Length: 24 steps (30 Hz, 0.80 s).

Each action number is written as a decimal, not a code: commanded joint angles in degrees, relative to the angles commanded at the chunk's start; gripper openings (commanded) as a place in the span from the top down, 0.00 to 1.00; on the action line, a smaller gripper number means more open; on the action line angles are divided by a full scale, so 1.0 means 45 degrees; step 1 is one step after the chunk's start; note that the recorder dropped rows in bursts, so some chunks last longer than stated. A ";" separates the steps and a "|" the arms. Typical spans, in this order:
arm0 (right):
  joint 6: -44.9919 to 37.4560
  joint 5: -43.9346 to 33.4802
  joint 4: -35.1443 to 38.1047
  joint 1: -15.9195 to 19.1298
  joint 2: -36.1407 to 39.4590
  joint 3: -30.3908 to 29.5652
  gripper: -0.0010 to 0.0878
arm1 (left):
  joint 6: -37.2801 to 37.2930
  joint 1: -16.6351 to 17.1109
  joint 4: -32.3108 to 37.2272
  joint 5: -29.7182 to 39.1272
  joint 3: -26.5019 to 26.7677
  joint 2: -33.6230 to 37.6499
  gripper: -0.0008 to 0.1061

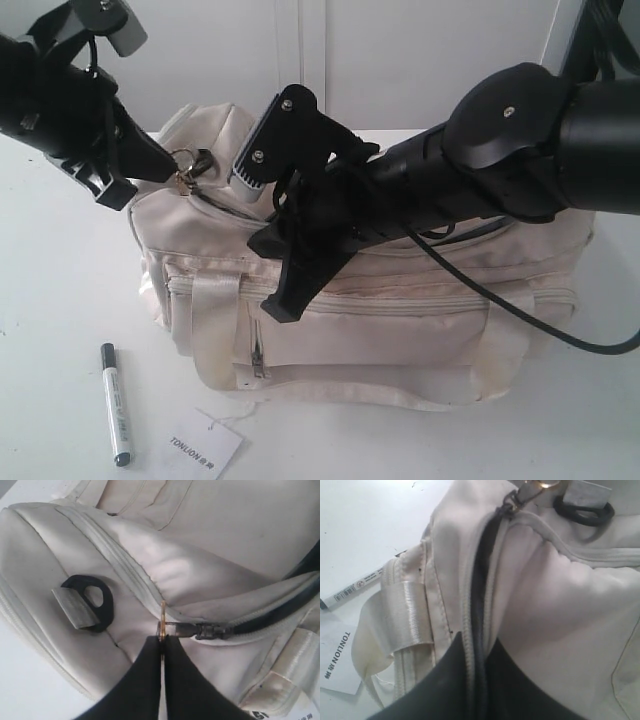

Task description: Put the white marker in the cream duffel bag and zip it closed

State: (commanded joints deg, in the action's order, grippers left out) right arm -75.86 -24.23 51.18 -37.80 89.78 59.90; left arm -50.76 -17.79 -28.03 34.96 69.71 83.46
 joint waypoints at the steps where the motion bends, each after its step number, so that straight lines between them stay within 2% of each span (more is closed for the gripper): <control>1: 0.0000 0.0000 0.0000 0.0000 0.0000 0.0000 0.90 | 0.0000 0.0000 -0.0030 -0.0066 0.0000 0.0127 0.99; 24: 0.0000 -0.0415 0.0000 0.0000 0.0000 0.0000 0.90 | 0.0000 0.0000 -0.0030 -0.2914 0.0000 0.0886 0.99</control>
State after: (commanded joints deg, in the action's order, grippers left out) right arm -75.86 -26.09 51.18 -37.80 89.78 59.90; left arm -50.76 -17.79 -28.16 21.85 69.71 87.45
